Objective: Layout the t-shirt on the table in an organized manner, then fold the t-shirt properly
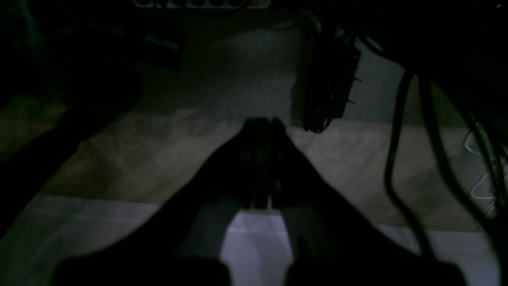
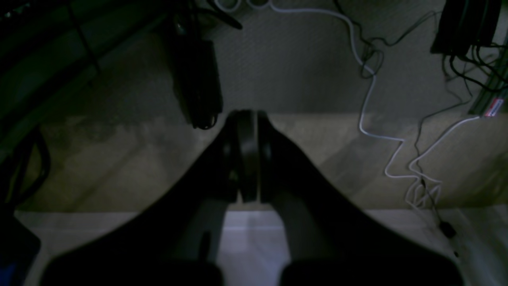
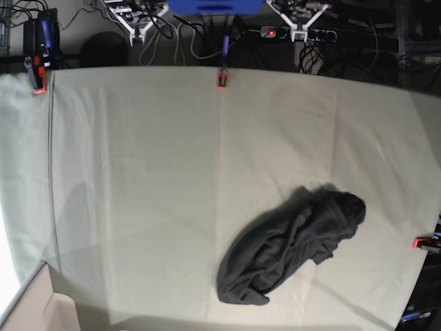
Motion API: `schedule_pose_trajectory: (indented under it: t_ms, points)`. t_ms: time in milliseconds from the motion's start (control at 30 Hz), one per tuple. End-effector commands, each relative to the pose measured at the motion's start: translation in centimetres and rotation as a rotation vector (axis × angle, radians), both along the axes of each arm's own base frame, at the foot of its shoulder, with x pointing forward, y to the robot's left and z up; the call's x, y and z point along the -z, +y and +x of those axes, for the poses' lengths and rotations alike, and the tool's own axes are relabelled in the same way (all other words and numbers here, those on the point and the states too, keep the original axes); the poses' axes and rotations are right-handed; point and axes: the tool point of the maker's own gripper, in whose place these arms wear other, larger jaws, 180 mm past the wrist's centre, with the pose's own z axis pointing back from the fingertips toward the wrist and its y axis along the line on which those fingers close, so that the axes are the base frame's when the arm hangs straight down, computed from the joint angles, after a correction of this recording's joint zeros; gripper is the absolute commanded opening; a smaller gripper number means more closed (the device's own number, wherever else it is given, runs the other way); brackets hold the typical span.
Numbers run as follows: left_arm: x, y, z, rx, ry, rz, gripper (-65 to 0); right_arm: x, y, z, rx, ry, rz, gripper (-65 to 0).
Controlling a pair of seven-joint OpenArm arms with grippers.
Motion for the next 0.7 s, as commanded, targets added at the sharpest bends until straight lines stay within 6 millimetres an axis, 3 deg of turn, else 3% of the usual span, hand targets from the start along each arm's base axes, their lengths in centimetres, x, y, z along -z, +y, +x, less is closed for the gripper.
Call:
schedule_pose_trajectory:
  t_ms: [0, 100, 367, 667]
  points:
    - [-0.1, 1.0, -0.8, 0.007, 0.003, 0.017, -65.0, -0.1, -0.1, -1.3, 0.002, 0.024, 0.010, -65.0]
    - [-0.6, 1.9, -1.4, 0.009, -0.029, 0.027, -65.0, -0.2, -0.3, -3.2, 0.001, 0.050, 0.007, -65.0]
    - [-2.4, 3.8, -3.9, 0.036, -0.080, 0.045, -65.0, -2.1, -1.9, -4.9, -0.025, -0.041, -0.020, -65.0]
    - [-4.8, 4.6, -6.2, 0.070, -0.118, 0.047, -65.0, -7.1, -4.8, -5.9, -0.098, -0.179, -0.064, -65.0]
